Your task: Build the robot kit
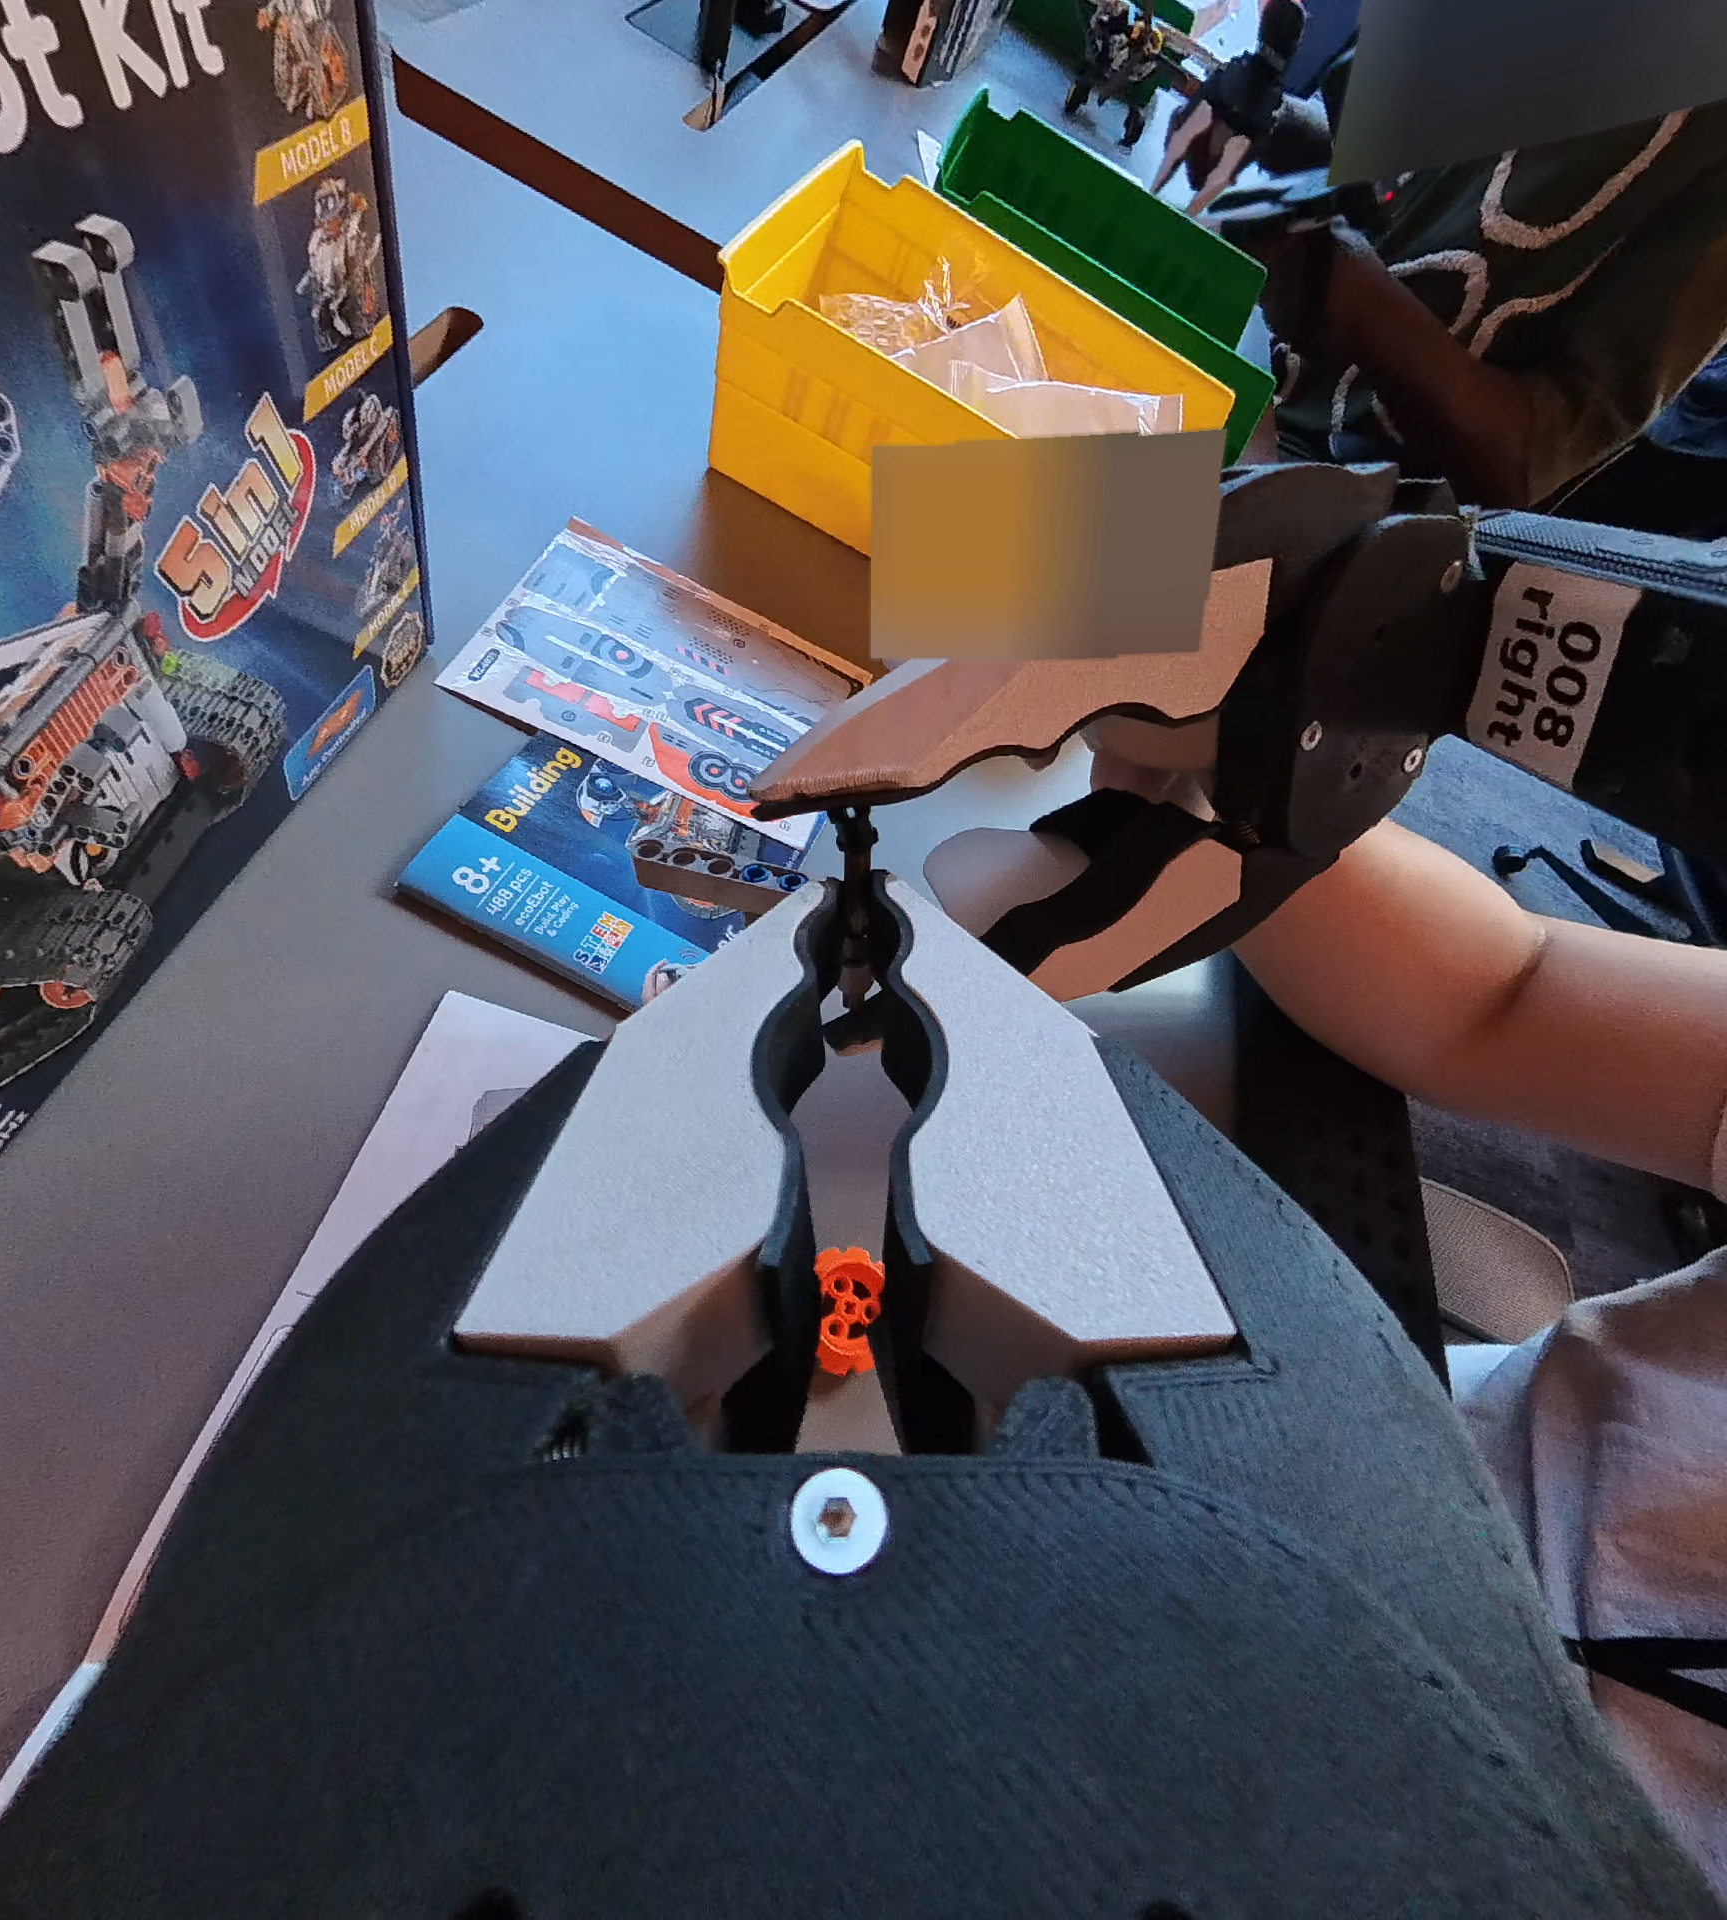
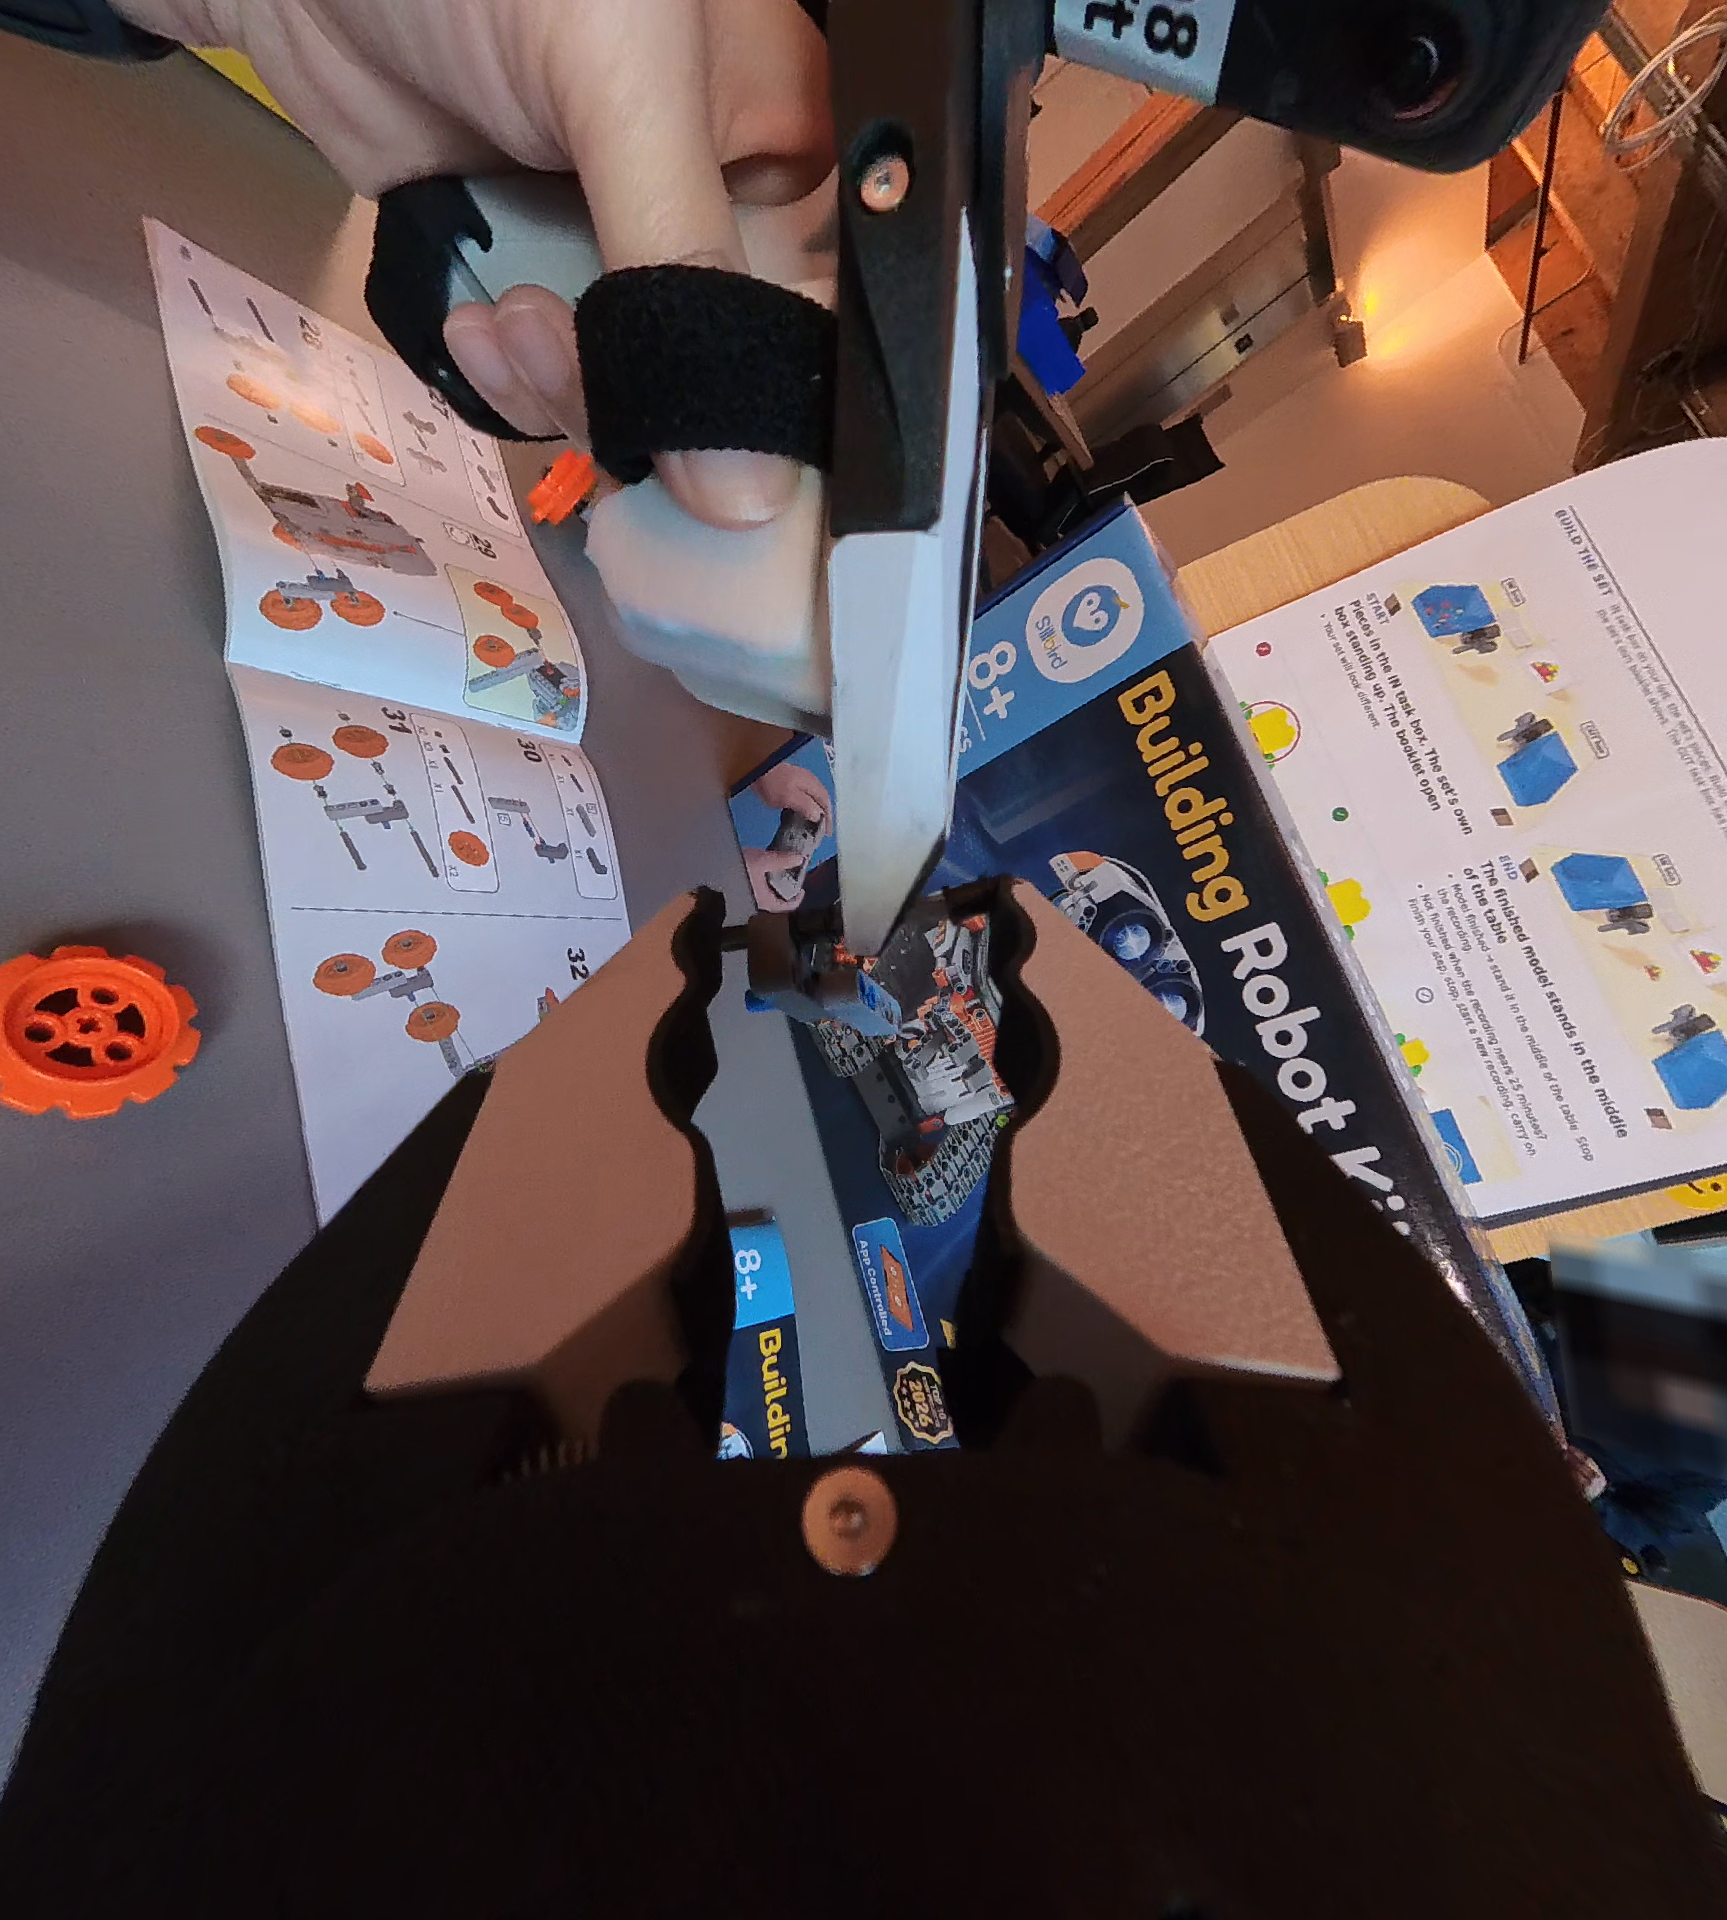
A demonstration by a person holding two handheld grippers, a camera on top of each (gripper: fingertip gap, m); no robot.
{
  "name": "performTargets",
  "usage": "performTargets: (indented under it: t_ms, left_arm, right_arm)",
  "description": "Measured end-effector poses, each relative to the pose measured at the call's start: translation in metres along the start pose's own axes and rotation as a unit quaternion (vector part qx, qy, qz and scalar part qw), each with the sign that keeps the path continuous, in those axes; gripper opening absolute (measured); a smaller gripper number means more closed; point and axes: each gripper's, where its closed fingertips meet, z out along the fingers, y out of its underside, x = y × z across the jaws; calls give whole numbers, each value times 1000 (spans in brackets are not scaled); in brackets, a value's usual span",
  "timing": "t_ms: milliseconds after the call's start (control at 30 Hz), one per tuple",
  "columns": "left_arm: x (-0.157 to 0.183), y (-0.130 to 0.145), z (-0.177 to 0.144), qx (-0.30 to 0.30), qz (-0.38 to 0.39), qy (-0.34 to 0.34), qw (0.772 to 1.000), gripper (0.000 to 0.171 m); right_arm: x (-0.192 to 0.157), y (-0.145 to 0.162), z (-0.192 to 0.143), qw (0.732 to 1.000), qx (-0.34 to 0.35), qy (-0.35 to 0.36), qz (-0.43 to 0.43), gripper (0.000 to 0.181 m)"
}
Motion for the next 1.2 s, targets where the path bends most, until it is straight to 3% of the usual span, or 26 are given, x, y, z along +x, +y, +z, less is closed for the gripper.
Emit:
performTargets:
  t_ms: [167,200,233,567,600,667,767,867,967,1033,1100,1200]
  left_arm:
    - [0,0,3,2,-8,8,1000,1]
    - [1,1,4,-3,-7,11,1000,1]
    - [4,2,7,-5,-8,17,1000,0]
    - [-9,-3,0,12,-13,-7,1000,1]
    - [-8,-3,-2,14,-15,-4,1000,1]
    - [-5,-3,-2,15,-16,9,1000,0]
    - [-15,8,5,-13,-20,-9,1000,1]
    - [-26,19,0,-41,-17,-33,998,1]
    - [-30,16,-18,-28,-25,-35,999,1]
    - [-34,12,-30,-14,-24,-45,999,1]
    - [-35,7,-41,4,-28,-48,998,1]
    - [-34,2,-53,20,-24,-54,998,1]
  right_arm:
    - [4,0,-2,1000,8,10,11,43]
    - [9,-3,-5,1000,17,24,10,27]
    - [10,-5,-8,999,26,26,5,22]
    - [5,5,-6,1000,8,-9,20,44]
    - [7,2,-6,1000,16,-4,25,42]
    - [6,-2,-7,999,27,-10,36,17]
    - [1,14,-7,998,-4,-40,51,19]
    - [21,70,-27,987,-65,-32,144,22]
    - [23,113,-50,950,-55,-66,301,21]
    - [0,129,-56,929,-62,-123,344,16]
    - [-12,145,-42,932,-101,-112,330,17]
    - [-48,139,-3,918,-140,-175,328,15]
